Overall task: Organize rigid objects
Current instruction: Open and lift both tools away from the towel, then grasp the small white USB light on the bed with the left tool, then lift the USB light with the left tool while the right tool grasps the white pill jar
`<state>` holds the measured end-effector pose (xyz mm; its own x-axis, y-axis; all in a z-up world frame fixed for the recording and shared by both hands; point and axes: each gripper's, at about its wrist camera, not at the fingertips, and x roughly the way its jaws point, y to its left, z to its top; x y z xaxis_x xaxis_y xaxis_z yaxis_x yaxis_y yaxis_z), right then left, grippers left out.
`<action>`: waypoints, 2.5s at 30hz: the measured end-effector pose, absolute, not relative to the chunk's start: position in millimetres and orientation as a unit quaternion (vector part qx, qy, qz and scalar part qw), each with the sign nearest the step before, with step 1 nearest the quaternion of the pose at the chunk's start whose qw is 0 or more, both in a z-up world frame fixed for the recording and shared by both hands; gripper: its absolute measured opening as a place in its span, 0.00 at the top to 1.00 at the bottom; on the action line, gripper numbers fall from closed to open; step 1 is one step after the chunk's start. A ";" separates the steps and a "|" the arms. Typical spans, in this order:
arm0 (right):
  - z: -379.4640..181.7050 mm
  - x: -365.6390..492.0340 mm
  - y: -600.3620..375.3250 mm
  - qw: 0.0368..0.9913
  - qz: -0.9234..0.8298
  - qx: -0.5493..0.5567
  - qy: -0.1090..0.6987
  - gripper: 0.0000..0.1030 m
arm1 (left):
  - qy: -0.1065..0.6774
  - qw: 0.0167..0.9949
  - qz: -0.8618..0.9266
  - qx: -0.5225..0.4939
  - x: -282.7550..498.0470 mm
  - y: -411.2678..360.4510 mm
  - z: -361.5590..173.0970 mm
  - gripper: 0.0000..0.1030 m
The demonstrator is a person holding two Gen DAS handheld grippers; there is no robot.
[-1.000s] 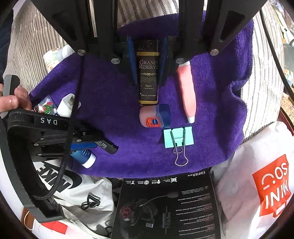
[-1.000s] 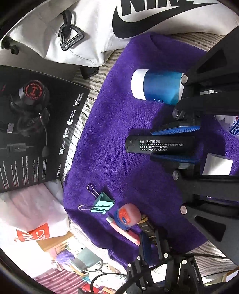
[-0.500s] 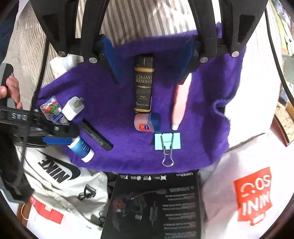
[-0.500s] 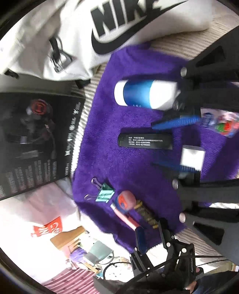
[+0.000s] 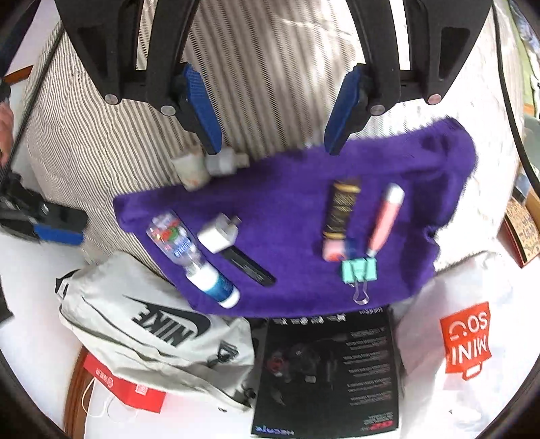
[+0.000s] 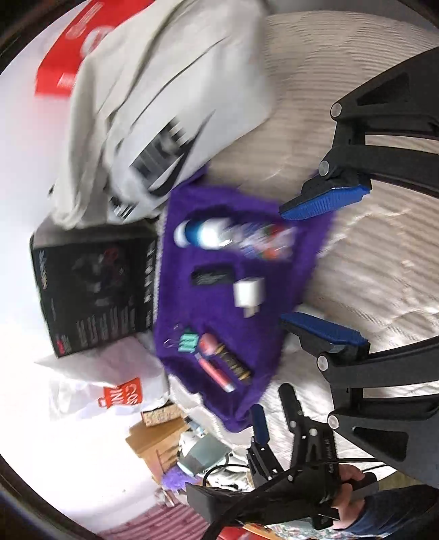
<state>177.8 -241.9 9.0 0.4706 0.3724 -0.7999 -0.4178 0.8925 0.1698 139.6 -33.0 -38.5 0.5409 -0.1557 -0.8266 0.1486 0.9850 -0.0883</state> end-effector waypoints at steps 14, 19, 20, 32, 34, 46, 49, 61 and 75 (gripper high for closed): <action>-40.6 95.7 -309.5 0.828 0.201 0.056 0.521 0.45 | 0.474 0.879 -0.058 -0.022 149.0 -60.1 -73.3 0.41; -50.9 89.5 -318.8 0.822 0.196 0.064 0.531 0.45 | 0.475 0.877 -0.063 -0.016 151.0 -71.8 -76.2 0.41; -50.7 89.8 -319.0 0.822 0.196 0.066 0.530 0.45 | 0.475 0.878 -0.063 -0.016 151.7 -73.4 -77.1 0.41; -67.0 85.9 -312.3 0.809 0.204 0.071 0.547 0.45 | 0.469 0.882 -0.046 0.005 159.3 -85.3 -78.1 0.62; -68.4 86.0 -308.5 0.808 0.208 0.070 0.547 0.45 | 0.469 0.882 -0.047 0.005 160.2 -87.0 -78.4 0.67; -55.5 108.1 -263.0 0.828 0.222 0.060 0.511 0.45 | 0.467 0.884 -0.033 0.005 136.5 -51.3 -68.2 0.67; -55.0 126.9 -244.5 0.832 0.229 0.062 0.502 0.45 | 0.464 0.885 -0.019 -0.003 128.0 -26.1 -62.1 0.67; -74.5 169.5 -198.0 0.840 0.194 0.048 0.504 0.48 | 0.463 0.886 -0.016 -0.030 107.5 13.5 -66.0 0.67; -78.8 185.1 -177.3 0.846 0.168 0.003 0.506 0.71 | 0.462 0.885 -0.021 -0.047 109.5 22.5 -69.0 0.67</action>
<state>185.1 -177.3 -78.8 0.4309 0.2877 -0.8553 -0.2824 0.9432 0.1750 109.5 22.5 -69.0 0.5717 -0.0811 -0.8164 -0.0052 0.9947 -0.1024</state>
